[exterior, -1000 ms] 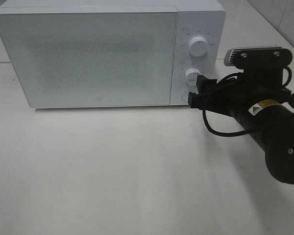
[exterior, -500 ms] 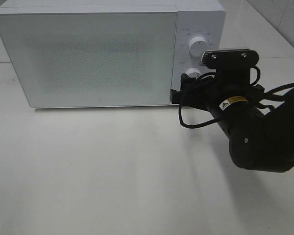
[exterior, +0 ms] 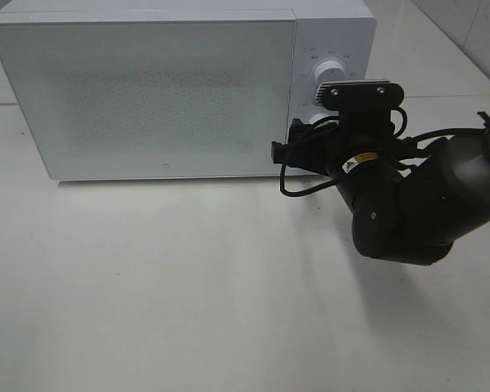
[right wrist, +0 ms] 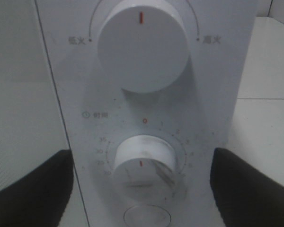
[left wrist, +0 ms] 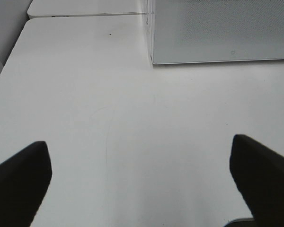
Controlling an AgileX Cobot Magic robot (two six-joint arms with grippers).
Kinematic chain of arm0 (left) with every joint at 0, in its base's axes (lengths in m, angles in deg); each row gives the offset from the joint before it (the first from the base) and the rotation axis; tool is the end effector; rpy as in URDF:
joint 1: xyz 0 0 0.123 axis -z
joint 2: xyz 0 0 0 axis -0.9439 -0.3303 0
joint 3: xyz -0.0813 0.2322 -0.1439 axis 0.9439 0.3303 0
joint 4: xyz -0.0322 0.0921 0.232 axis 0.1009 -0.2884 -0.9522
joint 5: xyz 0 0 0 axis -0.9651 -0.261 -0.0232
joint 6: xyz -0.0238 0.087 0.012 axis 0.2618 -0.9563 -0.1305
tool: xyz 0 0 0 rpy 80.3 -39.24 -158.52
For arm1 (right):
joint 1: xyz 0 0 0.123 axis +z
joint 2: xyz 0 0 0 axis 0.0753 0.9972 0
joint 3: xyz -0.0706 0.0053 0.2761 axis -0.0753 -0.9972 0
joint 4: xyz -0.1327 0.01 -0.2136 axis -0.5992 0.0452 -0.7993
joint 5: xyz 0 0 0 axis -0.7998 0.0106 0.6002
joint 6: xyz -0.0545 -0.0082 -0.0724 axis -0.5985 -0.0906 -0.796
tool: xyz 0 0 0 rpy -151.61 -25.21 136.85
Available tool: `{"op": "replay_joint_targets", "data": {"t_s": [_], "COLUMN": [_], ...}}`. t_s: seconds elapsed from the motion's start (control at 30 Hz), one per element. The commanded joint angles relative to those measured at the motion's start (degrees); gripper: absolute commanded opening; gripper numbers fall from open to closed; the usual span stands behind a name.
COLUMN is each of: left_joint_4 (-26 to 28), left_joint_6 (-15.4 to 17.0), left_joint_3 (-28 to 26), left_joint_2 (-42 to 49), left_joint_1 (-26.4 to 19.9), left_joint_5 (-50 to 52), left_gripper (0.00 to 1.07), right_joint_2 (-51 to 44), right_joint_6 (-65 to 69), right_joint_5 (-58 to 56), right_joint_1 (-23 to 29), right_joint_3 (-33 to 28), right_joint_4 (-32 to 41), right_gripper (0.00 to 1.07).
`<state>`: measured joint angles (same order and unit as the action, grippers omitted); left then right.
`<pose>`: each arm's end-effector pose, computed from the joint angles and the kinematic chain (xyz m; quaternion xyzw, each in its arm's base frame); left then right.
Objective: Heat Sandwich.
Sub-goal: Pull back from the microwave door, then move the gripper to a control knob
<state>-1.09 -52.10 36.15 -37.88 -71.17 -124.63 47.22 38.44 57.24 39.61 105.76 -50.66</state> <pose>-0.0047 -0.0045 0.2781 0.0204 0.8480 -0.0122 0.5295 0.3084 0.1581 0.1261 -0.0222 0.7494 0.0079 0.6617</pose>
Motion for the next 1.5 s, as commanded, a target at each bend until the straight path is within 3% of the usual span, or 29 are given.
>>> {"op": "replay_joint_targets", "data": {"t_s": [0.03,0.53,0.7,1.5], "left_joint_4": [0.17,0.17,0.17,0.17], "left_joint_6": [0.23,0.17,0.17,0.17], "left_joint_3": [0.17,0.17,0.17,0.17], "left_joint_2": [1.32,1.32,1.32,1.32], "left_joint_1": [-0.23,-0.23,-0.23,-0.23], "left_joint_5": [0.52,0.52,0.52,0.52], "left_gripper": [0.97,0.97,0.97,0.97], "right_joint_2": [0.63,2.86,1.6,1.55], "right_joint_6": [0.0,0.06,0.06,-0.11], "right_joint_5": [-0.63,-1.15,-0.57,2.29], "right_joint_1": [-0.11,0.11,0.11,0.11], "right_joint_3": [1.43,3.15,0.92,1.49], "right_joint_4": [-0.69,-1.15,0.06,-1.26], "right_gripper": [0.76,0.7,0.7,0.7]}}
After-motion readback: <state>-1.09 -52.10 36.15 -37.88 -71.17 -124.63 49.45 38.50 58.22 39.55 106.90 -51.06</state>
